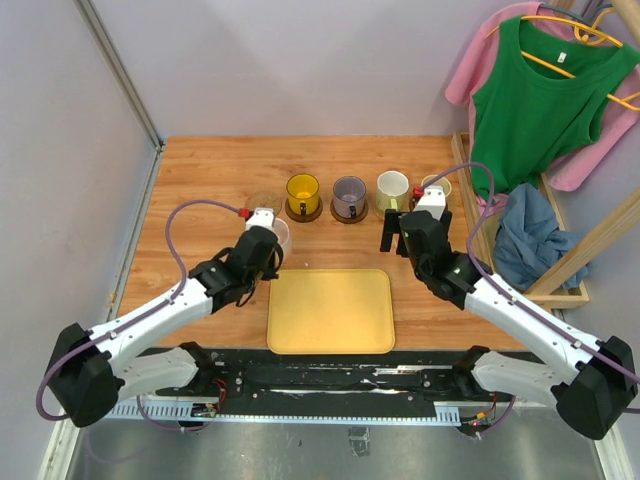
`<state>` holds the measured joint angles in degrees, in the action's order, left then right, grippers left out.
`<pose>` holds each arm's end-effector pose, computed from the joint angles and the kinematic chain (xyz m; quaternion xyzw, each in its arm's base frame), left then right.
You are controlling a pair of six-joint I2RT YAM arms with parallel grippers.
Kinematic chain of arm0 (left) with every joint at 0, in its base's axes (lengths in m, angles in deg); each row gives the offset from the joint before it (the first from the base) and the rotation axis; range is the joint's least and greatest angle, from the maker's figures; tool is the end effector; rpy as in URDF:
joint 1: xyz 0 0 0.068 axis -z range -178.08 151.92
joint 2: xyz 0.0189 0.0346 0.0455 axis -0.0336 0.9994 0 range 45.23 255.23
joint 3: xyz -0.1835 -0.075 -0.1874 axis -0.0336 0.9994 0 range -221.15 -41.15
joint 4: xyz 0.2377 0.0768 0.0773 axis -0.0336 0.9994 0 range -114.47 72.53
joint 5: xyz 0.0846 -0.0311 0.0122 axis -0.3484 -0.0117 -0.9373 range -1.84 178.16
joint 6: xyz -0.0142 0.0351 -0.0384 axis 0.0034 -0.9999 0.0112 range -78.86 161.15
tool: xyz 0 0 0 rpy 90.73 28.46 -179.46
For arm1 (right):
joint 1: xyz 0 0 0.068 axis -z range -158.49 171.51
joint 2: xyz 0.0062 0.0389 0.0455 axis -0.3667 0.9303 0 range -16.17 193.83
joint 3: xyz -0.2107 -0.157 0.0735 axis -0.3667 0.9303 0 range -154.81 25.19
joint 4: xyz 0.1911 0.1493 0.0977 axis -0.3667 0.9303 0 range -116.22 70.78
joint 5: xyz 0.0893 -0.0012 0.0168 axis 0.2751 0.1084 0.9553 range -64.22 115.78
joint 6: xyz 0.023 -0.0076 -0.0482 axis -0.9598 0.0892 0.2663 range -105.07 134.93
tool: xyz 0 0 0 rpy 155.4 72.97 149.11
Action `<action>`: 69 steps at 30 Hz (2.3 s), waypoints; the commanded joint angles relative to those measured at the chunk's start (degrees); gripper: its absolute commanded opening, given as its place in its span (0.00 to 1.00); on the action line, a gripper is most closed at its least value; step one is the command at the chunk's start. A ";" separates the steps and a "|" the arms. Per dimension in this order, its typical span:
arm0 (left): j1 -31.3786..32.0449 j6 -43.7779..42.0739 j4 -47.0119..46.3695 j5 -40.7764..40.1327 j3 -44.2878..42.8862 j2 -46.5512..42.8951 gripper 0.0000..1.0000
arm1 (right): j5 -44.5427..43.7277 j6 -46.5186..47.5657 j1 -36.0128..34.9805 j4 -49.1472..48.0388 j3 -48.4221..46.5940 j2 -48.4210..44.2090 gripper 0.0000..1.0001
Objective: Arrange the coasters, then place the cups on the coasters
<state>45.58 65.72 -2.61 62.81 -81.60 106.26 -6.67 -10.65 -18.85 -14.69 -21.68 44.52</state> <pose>0.1704 -0.1416 0.2428 0.0608 0.8951 -0.0544 0.4383 0.1929 0.1389 0.2989 0.0438 0.8239 0.0814 0.5592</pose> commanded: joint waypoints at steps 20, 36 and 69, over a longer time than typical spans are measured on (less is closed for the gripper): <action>-26.05 -16.84 -25.63 11.52 -18.58 28.95 0.01 | 2.65 1.16 2.99 0.68 -0.92 1.86 0.86; -28.02 -17.93 -23.13 14.02 -26.92 39.43 0.00 | 3.79 0.14 3.40 0.71 -2.56 5.28 0.86; -28.02 -15.67 -19.49 12.18 -21.65 40.08 0.01 | 9.13 -1.02 3.63 0.04 -2.26 7.39 0.86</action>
<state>17.80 49.53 -19.55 75.77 -104.00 146.04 1.77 -10.85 -15.81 -14.38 -22.23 51.82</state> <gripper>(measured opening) 0.225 0.858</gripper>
